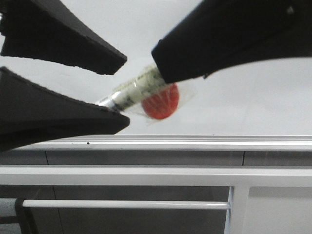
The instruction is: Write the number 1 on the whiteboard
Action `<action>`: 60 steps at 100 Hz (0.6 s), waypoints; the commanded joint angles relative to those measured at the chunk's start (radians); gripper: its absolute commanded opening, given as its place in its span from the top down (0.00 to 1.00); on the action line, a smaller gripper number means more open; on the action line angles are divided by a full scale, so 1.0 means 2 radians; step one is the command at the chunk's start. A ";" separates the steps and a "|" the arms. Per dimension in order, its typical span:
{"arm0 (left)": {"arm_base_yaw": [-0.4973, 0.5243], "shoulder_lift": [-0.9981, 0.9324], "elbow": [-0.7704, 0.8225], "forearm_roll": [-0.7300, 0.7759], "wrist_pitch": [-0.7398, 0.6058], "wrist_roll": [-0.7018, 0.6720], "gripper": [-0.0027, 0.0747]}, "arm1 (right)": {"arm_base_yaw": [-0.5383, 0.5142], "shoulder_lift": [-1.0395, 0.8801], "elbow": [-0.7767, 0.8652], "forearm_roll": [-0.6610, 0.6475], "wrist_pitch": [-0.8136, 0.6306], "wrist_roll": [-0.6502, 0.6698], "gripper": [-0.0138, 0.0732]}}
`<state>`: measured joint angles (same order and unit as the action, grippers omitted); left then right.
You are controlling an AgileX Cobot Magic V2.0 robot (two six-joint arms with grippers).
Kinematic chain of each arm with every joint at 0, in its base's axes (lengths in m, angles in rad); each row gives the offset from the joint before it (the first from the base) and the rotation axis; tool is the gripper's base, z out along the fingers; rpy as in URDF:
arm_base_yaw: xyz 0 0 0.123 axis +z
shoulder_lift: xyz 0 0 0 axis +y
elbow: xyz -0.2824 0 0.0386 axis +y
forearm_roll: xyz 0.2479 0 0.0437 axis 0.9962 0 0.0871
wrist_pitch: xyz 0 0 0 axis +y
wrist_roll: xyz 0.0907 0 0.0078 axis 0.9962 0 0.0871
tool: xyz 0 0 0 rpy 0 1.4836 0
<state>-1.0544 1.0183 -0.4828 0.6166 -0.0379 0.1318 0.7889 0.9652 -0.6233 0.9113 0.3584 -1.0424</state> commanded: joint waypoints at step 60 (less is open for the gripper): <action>0.002 0.003 -0.018 -0.003 -0.014 -0.006 0.99 | -0.003 -0.003 -0.019 0.007 0.003 -0.002 0.91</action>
<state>-1.0544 1.0229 -0.4828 0.6166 -0.0323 0.1318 0.7871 0.9652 -0.6252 0.9113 0.3711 -1.0424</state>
